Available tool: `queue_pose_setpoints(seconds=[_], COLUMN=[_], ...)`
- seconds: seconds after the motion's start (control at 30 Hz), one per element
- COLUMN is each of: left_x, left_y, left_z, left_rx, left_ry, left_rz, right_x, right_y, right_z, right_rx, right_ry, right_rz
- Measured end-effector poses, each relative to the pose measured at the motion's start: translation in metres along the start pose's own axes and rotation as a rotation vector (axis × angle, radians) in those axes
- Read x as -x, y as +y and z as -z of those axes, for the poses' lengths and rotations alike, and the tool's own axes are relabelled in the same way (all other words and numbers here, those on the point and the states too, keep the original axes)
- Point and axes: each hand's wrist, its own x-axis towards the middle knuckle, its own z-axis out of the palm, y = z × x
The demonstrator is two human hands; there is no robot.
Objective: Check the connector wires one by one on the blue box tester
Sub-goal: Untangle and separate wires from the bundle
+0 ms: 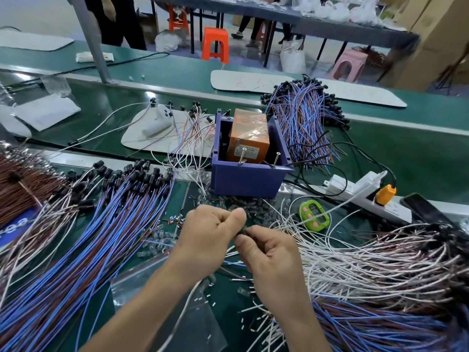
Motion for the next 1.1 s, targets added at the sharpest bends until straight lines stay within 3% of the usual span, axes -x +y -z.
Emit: queue_pose_setpoints(seconds=[0.13,0.23,0.4,0.47,0.6,0.77,0.87,0.97,1.1], left_x=[0.000,-0.004,-0.008,-0.008,-0.012,-0.005,-0.005,-0.012,-0.017], left_y=[0.002,-0.004,-0.015,-0.015,-0.015,-0.008,-0.009,-0.011,-0.010], left_z=[0.003,0.003,-0.012,-0.015,-0.012,0.002,0.006,0.006,-0.001], left_rx=[-0.230,-0.216,0.498,0.591,0.561,-0.058,-0.147,-0.048,0.354], left_ry=[-0.002,-0.028,-0.194,-0.210,-0.112,0.109,0.098,0.049,-0.044], left_rz=[-0.134,-0.100,0.138,0.149,0.183,-0.021,-0.086,-0.015,0.181], right_x=[0.001,-0.002,-0.004,-0.007,-0.013,-0.016,-0.016,-0.018,-0.022], right_y=[0.008,0.007,0.007,0.006,0.005,0.005,0.007,0.004,0.001], right_z=[-0.002,-0.001,-0.001,-0.004,-0.008,-0.007,-0.006,-0.007,-0.009], right_rx=[0.133,0.076,-0.123,-0.170,-0.192,-0.083,-0.038,-0.084,-0.161], right_ry=[0.027,0.003,0.006,0.015,0.007,-0.021,-0.040,-0.036,0.008], right_rz=[-0.002,-0.015,-0.087,-0.091,-0.080,-0.050,-0.061,-0.061,-0.066])
